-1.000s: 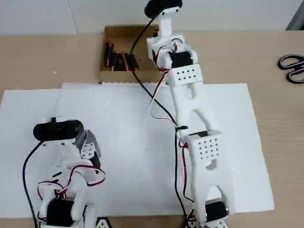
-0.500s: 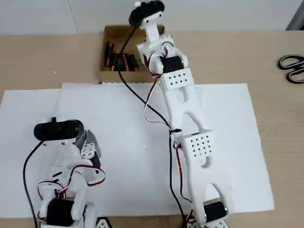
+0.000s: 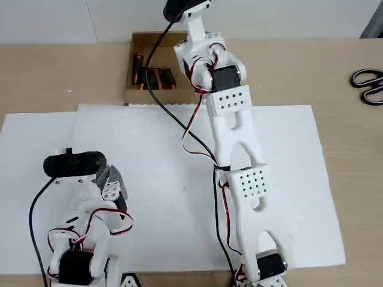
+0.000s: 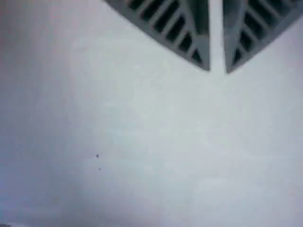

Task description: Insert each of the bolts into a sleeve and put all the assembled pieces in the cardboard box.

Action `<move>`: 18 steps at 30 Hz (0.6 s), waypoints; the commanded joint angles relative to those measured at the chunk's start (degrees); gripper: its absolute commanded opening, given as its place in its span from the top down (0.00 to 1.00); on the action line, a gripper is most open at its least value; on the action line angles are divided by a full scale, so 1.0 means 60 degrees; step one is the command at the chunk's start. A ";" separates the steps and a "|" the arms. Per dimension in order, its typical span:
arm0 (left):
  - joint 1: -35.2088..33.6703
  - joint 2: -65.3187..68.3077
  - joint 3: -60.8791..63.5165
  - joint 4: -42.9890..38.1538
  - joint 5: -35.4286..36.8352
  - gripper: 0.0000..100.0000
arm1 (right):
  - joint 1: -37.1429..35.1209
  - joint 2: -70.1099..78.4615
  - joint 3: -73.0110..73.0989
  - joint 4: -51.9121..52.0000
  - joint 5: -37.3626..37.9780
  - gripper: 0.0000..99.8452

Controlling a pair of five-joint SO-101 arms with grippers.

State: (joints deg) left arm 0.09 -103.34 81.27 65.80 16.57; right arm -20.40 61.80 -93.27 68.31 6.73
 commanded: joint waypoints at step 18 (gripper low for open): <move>0.0059 -0.0088 -0.0081 -0.0059 -0.0073 0.99 | -0.0139 -0.2967 -0.0527 0.4916 -0.1509 1.00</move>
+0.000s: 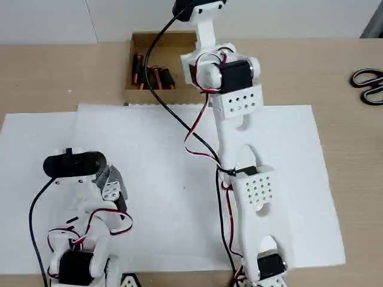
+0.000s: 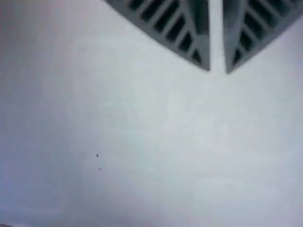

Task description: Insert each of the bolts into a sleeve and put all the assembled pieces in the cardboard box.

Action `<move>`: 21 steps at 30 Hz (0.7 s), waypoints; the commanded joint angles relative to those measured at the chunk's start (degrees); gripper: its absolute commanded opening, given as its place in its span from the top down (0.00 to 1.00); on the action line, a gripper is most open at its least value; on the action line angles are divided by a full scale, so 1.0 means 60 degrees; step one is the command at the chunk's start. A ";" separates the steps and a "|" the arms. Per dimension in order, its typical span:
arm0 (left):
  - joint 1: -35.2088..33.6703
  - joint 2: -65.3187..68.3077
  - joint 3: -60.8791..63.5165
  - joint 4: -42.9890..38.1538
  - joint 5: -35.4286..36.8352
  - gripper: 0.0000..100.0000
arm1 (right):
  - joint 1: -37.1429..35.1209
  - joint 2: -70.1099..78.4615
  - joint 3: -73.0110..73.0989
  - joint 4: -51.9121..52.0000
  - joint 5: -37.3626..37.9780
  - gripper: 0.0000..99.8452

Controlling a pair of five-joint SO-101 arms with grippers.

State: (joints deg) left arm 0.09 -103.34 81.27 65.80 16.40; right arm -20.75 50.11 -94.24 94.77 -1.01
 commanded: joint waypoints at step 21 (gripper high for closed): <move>0.0059 -0.0088 -0.0095 -0.0059 -0.0044 0.99 | -0.0095 -0.7011 0.4161 0.0857 -0.0469 1.00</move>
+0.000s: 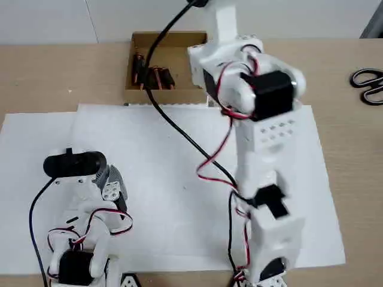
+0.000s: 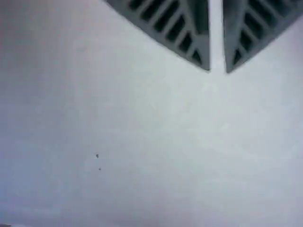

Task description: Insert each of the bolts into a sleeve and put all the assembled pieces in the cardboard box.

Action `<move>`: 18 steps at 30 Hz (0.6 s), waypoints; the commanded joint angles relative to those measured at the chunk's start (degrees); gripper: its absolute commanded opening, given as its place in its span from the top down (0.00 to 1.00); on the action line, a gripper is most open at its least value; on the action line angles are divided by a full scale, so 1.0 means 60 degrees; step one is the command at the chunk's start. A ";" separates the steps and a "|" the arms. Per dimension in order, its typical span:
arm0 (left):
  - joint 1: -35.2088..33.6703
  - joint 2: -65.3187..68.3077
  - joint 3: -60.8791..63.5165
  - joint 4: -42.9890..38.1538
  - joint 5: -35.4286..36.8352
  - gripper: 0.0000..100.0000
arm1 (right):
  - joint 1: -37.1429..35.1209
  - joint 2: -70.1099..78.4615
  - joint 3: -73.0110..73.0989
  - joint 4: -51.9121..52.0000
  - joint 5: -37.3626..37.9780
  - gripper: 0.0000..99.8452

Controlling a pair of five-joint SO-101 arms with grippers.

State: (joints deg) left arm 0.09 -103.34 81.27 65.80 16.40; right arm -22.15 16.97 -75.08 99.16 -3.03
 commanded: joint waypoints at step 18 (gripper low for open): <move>0.0000 -0.0088 0.0447 -0.0044 -0.0059 0.99 | 0.2029 -0.9751 1.1385 -0.0315 -0.0542 1.00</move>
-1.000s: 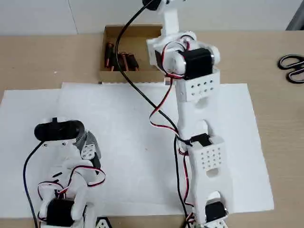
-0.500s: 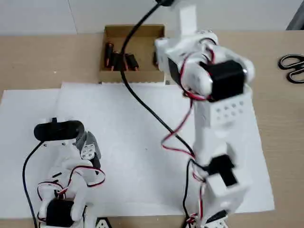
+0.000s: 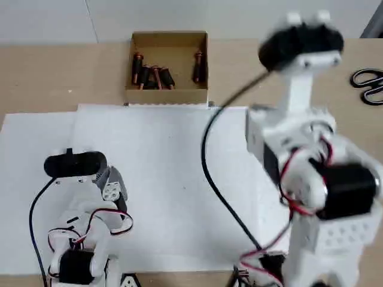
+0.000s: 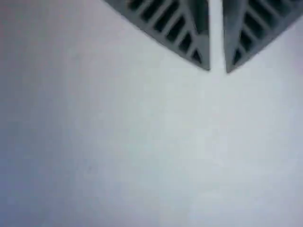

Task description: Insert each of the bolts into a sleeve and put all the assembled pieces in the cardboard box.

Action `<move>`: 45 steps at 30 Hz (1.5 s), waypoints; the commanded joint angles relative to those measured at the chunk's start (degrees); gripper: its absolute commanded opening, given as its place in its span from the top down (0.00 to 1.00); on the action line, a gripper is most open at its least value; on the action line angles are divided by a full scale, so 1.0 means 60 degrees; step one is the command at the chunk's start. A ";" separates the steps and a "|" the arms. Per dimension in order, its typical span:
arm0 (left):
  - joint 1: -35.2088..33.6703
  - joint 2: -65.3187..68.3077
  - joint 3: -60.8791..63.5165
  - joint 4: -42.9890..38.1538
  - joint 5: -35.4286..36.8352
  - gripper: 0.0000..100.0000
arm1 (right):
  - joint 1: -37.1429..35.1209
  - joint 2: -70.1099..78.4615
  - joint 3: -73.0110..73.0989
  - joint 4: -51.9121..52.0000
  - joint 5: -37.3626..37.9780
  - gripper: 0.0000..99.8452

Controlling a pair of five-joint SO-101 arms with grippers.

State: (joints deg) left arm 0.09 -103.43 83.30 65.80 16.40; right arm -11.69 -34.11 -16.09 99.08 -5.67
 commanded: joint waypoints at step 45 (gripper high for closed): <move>0.0044 -0.0088 0.1458 0.0015 -0.2037 0.99 | 0.2308 -1.1495 1.7421 -0.3670 0.1832 1.00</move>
State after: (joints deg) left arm 0.09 -103.34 92.35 65.80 6.20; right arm 1.76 -102.77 87.65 78.24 4.62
